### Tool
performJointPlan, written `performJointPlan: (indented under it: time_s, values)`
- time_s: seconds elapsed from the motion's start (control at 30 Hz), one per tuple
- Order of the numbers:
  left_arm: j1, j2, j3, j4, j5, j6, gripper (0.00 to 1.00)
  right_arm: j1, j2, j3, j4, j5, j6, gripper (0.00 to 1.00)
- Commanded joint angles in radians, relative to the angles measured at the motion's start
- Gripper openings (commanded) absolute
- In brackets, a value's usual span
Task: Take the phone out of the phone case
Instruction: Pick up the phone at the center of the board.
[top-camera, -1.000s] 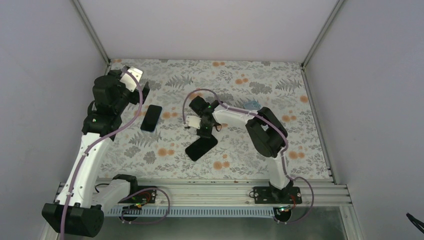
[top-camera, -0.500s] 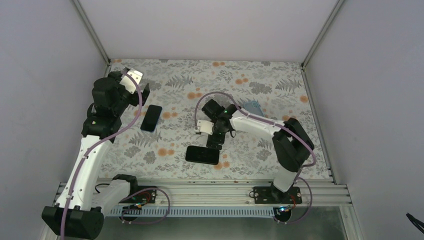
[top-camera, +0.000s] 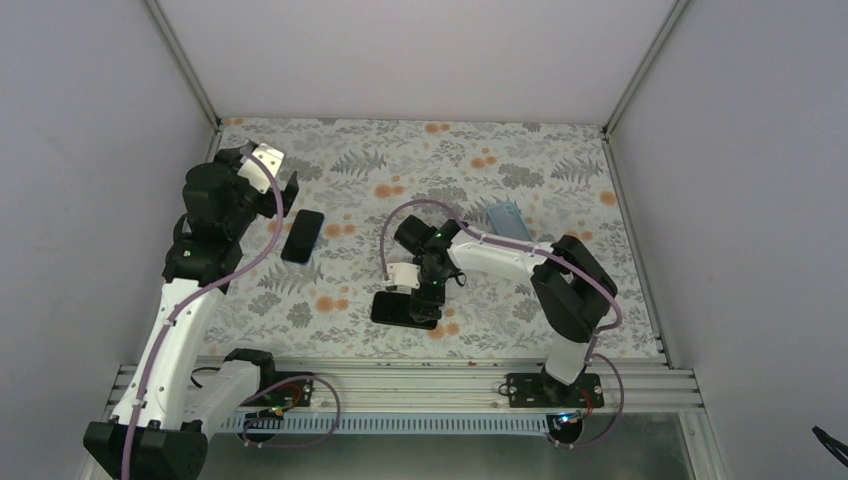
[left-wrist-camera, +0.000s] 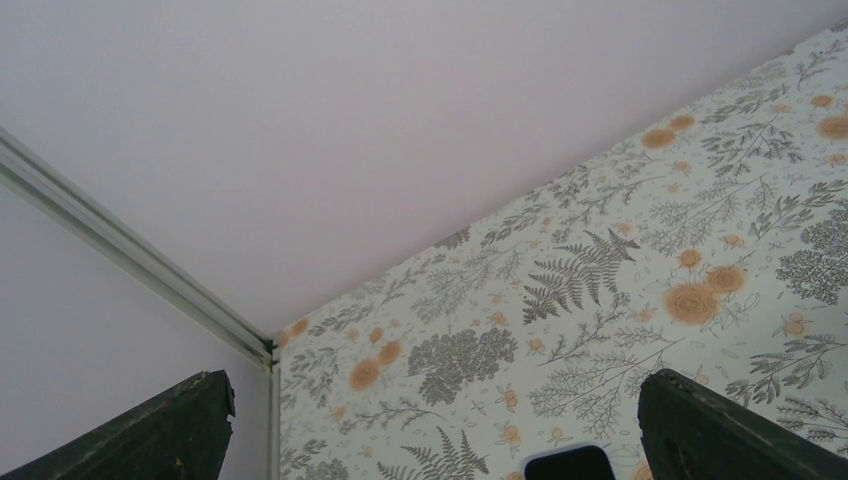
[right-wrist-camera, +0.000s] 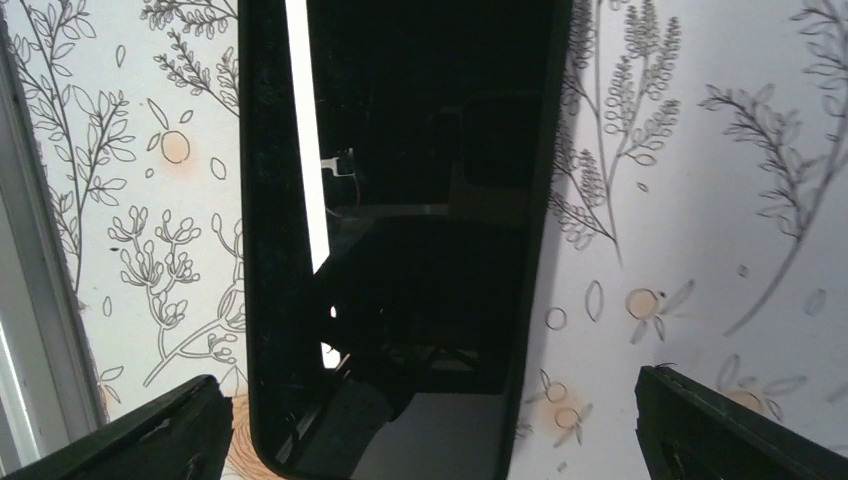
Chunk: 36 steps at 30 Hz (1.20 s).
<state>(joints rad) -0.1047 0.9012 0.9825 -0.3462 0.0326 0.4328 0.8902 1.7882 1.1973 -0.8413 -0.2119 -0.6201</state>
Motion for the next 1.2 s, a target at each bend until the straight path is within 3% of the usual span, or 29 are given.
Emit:
performJointPlan:
  time_s: [0.0,1.17]
  values:
    - [0.008,-0.014,-0.008,0.012,0.016,-0.012,1.00,0.006,0.035,0.013,0.012,-0.051,-0.011,1.00]
    - [0.011,-0.006,-0.048,0.016,0.032,-0.011,1.00,0.083,0.125,-0.019,0.006,0.035,0.145,1.00]
